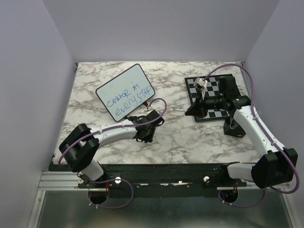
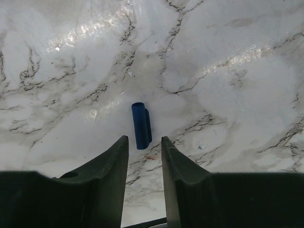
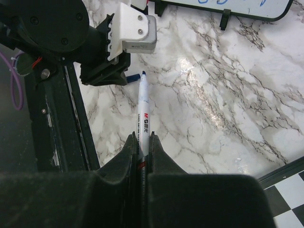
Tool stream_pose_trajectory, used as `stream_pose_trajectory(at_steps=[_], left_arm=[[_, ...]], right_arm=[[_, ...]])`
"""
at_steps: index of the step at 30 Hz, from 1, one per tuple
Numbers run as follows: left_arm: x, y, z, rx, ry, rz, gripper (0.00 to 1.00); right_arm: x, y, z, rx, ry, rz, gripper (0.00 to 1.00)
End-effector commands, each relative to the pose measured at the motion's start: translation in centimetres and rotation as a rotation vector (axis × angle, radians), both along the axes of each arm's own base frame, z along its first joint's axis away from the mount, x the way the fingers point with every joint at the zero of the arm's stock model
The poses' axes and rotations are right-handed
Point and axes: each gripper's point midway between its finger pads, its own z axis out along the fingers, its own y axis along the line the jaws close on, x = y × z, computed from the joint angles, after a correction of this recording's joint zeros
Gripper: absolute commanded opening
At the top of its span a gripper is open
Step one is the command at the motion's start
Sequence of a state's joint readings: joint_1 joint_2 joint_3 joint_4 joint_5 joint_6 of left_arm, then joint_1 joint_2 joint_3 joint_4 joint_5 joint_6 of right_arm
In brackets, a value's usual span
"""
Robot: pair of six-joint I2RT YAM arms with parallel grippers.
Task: Write a sentence on the whiteboard
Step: Pick up the pen cap from the center of the board.
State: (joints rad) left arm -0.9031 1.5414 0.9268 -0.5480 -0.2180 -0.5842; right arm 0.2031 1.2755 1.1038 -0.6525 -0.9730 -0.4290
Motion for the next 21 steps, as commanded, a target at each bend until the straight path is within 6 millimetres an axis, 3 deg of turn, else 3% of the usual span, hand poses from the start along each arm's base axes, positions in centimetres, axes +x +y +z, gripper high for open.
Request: stream_pose_trajectory(at_steps=[1, 13, 21], left_arm=[[-0.4, -0.1, -1.1, -0.001, 0.046, -0.026, 0.38], [-0.6, 0.6, -2.6, 0.027, 0.091, -0.024, 0.26], [-1.7, 1.2, -4.0, 0.062, 0.153, -0.044, 0.24]], right_arm=[[0.2, 0.0, -0.4, -0.014, -0.007, 0.004, 0.00], [0.1, 0.0, -0.5, -0.013, -0.004, 0.005, 0.01], [0.2, 0.0, -0.5, -0.012, -0.002, 0.004, 0.01]])
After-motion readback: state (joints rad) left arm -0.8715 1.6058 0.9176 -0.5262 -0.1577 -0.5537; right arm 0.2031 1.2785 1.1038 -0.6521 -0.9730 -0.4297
